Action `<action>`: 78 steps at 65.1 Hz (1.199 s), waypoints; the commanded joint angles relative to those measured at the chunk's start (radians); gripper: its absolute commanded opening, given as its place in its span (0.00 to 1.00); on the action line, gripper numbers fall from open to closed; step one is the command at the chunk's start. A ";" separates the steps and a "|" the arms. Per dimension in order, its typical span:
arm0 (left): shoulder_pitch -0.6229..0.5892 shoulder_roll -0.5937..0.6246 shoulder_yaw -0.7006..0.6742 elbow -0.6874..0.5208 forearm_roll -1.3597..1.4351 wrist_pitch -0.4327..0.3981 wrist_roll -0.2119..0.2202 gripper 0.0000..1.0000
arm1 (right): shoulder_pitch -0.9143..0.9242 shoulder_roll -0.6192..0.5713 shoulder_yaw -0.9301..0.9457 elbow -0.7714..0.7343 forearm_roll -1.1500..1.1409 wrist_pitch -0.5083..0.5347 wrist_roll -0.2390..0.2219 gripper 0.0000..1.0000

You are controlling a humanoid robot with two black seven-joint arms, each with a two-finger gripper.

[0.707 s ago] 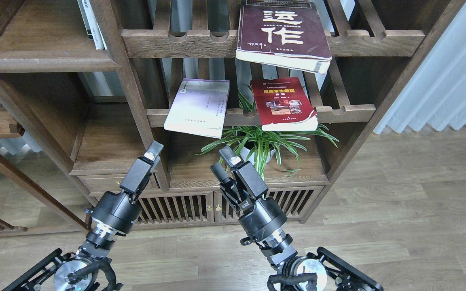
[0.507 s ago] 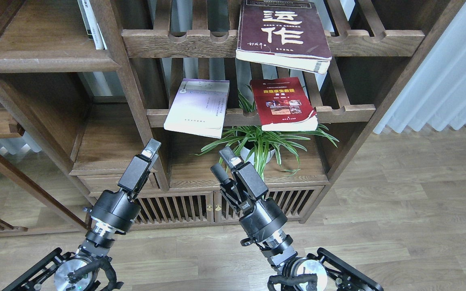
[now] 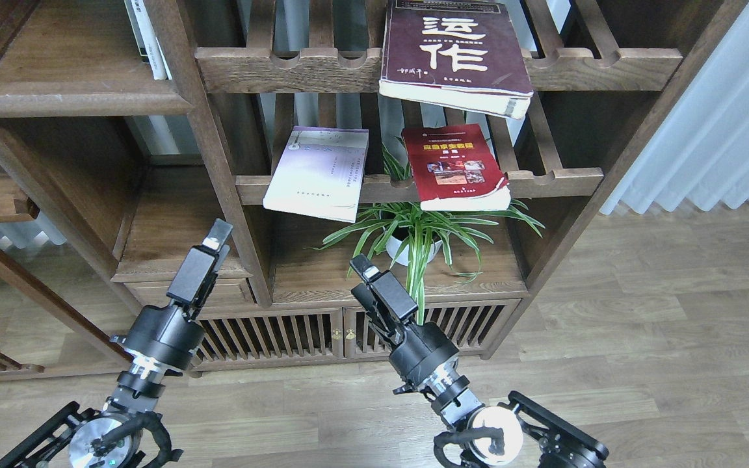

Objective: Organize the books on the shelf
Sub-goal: 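Reach the right gripper toward the white book on the middle shelf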

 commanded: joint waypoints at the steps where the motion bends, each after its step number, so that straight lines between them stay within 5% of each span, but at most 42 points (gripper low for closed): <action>1: 0.041 -0.001 -0.024 0.015 0.000 0.000 0.000 1.00 | 0.057 0.000 -0.023 -0.062 0.015 -0.011 0.000 0.99; 21: 0.087 -0.004 -0.033 0.020 -0.005 0.000 0.000 1.00 | 0.180 0.000 -0.059 -0.156 0.188 -0.212 -0.011 0.99; 50: 0.074 -0.011 -0.035 0.058 -0.008 0.000 -0.008 1.00 | 0.315 0.000 -0.086 -0.167 0.297 -0.269 -0.025 0.99; 78: 0.071 -0.011 -0.063 0.061 -0.009 0.000 -0.009 1.00 | 0.410 0.000 -0.135 -0.179 0.426 -0.405 -0.141 0.96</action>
